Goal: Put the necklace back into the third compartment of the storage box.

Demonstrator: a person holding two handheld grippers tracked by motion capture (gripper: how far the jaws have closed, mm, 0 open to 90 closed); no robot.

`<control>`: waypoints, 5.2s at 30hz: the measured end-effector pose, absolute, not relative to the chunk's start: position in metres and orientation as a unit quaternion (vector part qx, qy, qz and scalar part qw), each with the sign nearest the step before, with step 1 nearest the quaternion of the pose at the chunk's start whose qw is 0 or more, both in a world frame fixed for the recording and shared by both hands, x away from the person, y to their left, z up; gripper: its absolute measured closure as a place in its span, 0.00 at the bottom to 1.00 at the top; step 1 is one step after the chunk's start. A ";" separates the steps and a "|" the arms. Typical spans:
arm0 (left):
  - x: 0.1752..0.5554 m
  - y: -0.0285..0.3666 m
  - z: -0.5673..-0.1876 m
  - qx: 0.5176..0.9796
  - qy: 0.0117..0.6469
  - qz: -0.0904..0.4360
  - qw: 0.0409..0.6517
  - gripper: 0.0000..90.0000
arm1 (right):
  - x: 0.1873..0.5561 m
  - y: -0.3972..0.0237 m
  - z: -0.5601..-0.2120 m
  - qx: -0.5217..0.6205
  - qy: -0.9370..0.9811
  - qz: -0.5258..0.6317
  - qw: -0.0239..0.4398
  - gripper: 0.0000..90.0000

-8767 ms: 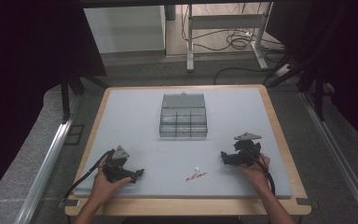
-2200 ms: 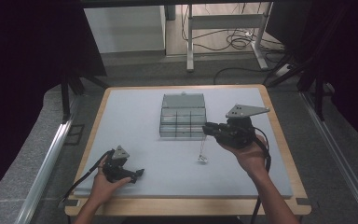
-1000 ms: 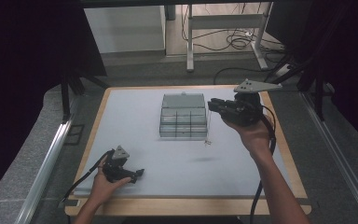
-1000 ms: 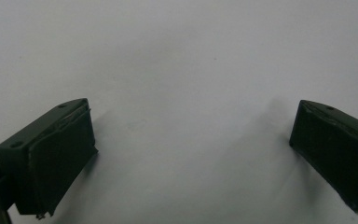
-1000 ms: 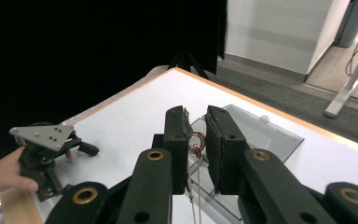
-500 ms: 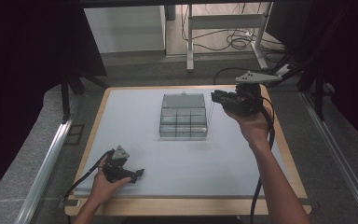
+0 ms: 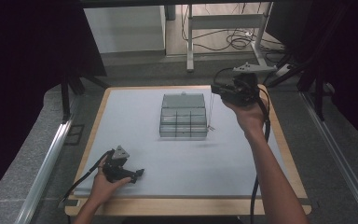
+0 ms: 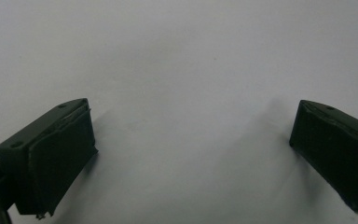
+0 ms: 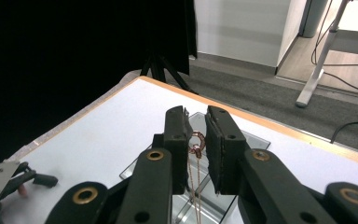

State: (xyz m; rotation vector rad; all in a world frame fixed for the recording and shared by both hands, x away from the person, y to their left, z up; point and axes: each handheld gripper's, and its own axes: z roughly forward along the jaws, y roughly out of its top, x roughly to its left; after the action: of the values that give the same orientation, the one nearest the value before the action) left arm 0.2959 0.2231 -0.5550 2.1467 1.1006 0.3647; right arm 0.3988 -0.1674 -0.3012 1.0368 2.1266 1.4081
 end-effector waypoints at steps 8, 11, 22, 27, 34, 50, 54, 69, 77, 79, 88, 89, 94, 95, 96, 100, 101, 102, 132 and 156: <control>0.296 0.223 -0.555 0.828 0.422 0.140 0.342 0.00 | 0.413 -0.161 -0.300 0.382 0.750 0.505 0.194 0.86; 0.296 0.223 -0.555 0.826 0.423 0.141 0.344 0.00 | 0.417 -0.158 -0.300 0.384 0.748 0.505 0.194 0.86; 0.296 0.223 -0.555 0.826 0.425 0.140 0.344 0.00 | 0.434 -0.150 -0.299 0.395 0.743 0.503 0.199 0.86; 0.296 0.223 -0.555 0.827 0.424 0.139 0.343 0.00 | 0.442 -0.147 -0.302 0.400 0.743 0.502 0.192 0.86; 0.296 0.223 -0.555 0.826 0.423 0.141 0.344 0.00 | 0.455 -0.143 -0.311 0.407 0.743 0.495 0.191 0.86; 0.296 0.223 -0.555 0.826 0.423 0.141 0.345 0.00 | 0.480 -0.121 -0.343 0.410 0.764 0.461 0.189 0.86; 0.296 0.223 -0.555 0.825 0.424 0.141 0.345 0.00 | 0.485 -0.117 -0.351 0.413 0.768 0.453 0.185 0.86; 0.296 0.223 -0.555 0.827 0.423 0.140 0.343 0.00 | 0.496 -0.116 -0.392 0.433 0.784 0.403 0.186 0.86; 0.296 0.223 -0.555 0.826 0.424 0.140 0.344 0.00 | 0.499 -0.112 -0.415 0.433 0.798 0.379 0.180 0.86; 0.296 0.223 -0.555 0.827 0.423 0.140 0.343 0.00 | 0.499 -0.111 -0.421 0.434 0.800 0.375 0.176 0.86; 0.296 0.223 -0.555 0.827 0.423 0.140 0.343 0.00 | 0.502 -0.114 -0.448 0.446 0.806 0.353 0.163 0.86; 0.296 0.223 -0.555 0.827 0.423 0.140 0.343 0.00 | 0.502 -0.114 -0.450 0.449 0.806 0.352 0.159 0.86; 0.296 0.223 -0.555 0.827 0.423 0.140 0.343 0.00 | 0.503 -0.114 -0.459 0.453 0.807 0.347 0.153 0.86; 0.296 0.223 -0.555 0.827 0.423 0.140 0.343 0.00 | 0.504 -0.114 -0.460 0.453 0.808 0.345 0.153 0.86; 0.296 0.223 -0.555 0.827 0.423 0.140 0.343 0.00 | 0.504 -0.114 -0.462 0.455 0.807 0.345 0.151 0.86; 0.296 0.223 -0.555 0.827 0.423 0.140 0.343 0.00 | 0.505 -0.113 -0.466 0.458 0.806 0.346 0.144 0.86; 0.296 0.223 -0.555 0.827 0.423 0.140 0.343 0.00 | 0.505 -0.113 -0.468 0.458 0.807 0.344 0.145 0.86; 0.296 0.223 -0.555 0.827 0.423 0.140 0.343 0.00 | 0.506 -0.113 -0.469 0.459 0.807 0.343 0.144 0.86; 0.296 0.223 -0.555 0.826 0.424 0.140 0.343 0.00 | 0.475 -0.134 -0.460 0.443 0.802 0.376 0.142 0.48; 0.296 0.223 -0.555 0.826 0.424 0.140 0.344 0.00 | 0.355 -0.215 -0.494 0.406 0.822 0.386 0.103 0.36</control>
State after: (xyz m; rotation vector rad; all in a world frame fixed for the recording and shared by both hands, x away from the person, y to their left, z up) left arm 0.2958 0.2231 -0.5552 2.1460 1.1011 0.3628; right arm 0.3547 -0.2147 -0.4942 1.1969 2.4265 1.1377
